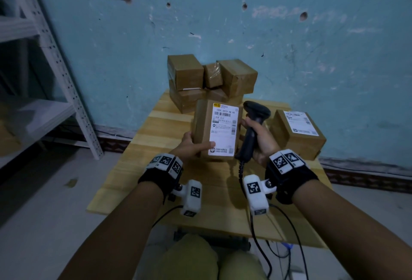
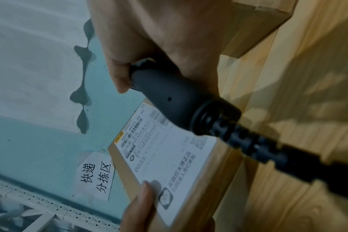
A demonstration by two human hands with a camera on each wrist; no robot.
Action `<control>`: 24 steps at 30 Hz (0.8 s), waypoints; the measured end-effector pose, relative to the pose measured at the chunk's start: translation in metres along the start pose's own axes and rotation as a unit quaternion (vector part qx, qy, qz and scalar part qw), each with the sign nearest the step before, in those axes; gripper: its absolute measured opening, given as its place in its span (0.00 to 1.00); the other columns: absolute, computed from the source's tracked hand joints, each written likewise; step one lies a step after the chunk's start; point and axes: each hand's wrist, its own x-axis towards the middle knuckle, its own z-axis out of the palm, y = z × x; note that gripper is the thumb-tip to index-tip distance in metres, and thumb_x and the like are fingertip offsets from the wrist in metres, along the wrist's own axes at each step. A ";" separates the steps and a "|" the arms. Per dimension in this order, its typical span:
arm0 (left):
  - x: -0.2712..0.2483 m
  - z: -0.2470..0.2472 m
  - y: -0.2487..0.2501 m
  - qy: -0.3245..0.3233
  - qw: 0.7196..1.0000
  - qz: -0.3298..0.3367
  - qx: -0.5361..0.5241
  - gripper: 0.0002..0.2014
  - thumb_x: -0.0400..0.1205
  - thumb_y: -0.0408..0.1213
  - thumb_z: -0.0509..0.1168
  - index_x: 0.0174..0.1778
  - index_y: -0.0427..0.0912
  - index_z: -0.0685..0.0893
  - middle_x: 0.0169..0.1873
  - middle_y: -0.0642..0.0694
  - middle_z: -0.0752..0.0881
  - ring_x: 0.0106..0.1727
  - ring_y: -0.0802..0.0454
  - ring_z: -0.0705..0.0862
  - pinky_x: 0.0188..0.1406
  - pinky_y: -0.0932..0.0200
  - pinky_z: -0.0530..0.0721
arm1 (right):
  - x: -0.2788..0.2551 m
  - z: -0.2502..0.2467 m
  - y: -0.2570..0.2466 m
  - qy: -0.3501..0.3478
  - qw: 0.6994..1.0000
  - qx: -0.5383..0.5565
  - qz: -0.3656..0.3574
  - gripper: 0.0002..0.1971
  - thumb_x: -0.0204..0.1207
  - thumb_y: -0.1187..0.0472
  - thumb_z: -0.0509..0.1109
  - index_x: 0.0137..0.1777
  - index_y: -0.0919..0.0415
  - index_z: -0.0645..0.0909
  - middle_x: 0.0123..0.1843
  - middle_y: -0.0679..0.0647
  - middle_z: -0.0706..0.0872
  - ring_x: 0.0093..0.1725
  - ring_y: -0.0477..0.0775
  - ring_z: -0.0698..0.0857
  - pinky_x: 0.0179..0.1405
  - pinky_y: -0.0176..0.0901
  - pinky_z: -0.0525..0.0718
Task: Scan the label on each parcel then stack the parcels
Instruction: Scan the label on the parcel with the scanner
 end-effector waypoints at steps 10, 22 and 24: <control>0.026 -0.014 -0.031 0.035 0.999 0.023 -0.023 0.65 0.39 0.59 0.85 0.74 0.43 0.66 0.66 0.43 0.82 0.64 0.44 0.83 0.66 0.39 0.80 | -0.003 0.004 -0.001 -0.010 1.000 0.001 -0.006 0.11 0.81 0.60 0.63 0.62 0.53 0.72 0.53 0.53 0.86 0.53 0.53 0.83 0.60 0.51 0.79; 0.030 -0.007 -0.044 0.140 0.977 0.038 -0.158 0.65 0.37 0.58 0.85 0.70 0.32 0.71 0.62 0.37 0.83 0.60 0.41 0.85 0.64 0.41 0.82 | -0.021 -0.002 -0.015 -0.068 0.995 -0.038 0.059 0.25 0.77 0.35 0.54 0.47 0.58 0.74 0.18 0.50 0.72 0.15 0.46 0.69 0.19 0.32 0.68; 0.037 -0.008 -0.051 0.139 0.977 0.039 -0.159 0.68 0.33 0.61 0.84 0.70 0.34 0.71 0.62 0.38 0.84 0.60 0.41 0.85 0.65 0.40 0.81 | -0.028 0.002 -0.015 -0.086 0.993 -0.051 0.062 0.31 0.75 0.30 0.48 0.42 0.59 0.73 0.17 0.51 0.71 0.14 0.47 0.68 0.18 0.31 0.67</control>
